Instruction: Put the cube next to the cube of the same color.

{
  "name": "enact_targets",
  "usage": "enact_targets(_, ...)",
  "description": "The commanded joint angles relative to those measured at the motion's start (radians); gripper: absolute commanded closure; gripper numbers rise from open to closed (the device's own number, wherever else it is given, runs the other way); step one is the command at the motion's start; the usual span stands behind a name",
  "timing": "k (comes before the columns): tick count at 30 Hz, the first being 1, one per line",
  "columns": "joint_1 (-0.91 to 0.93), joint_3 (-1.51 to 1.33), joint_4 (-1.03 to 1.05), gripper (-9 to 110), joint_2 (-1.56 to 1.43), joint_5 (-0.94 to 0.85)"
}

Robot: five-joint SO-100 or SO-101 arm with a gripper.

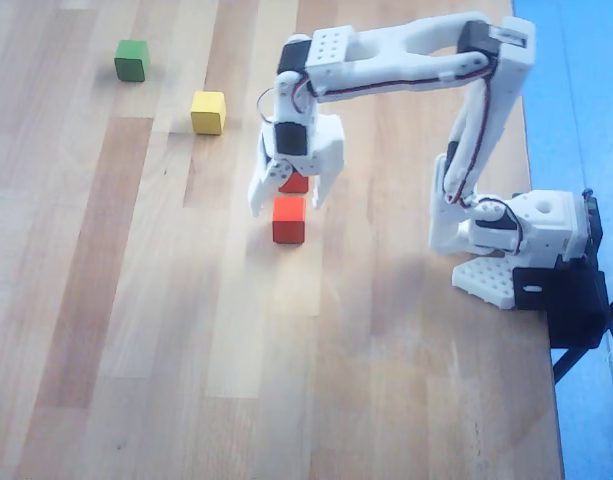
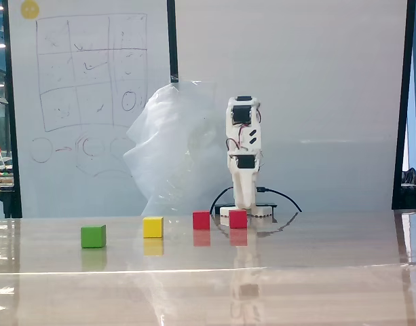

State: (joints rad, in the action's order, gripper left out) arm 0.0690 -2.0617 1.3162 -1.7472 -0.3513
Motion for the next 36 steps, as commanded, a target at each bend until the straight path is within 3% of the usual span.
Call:
enact_targets(1, 0.025, 0.100, -0.014, 74, 0.018, -0.011)
enact_targets(14, 0.035, 0.089, -0.089, 78, 0.104, -0.021)
enact_targets(27, 0.035, 0.089, -0.094, 101, 0.123, -0.009)
enact_targets(36, 0.028, 0.198, 0.075, 101, -0.046, -0.025)
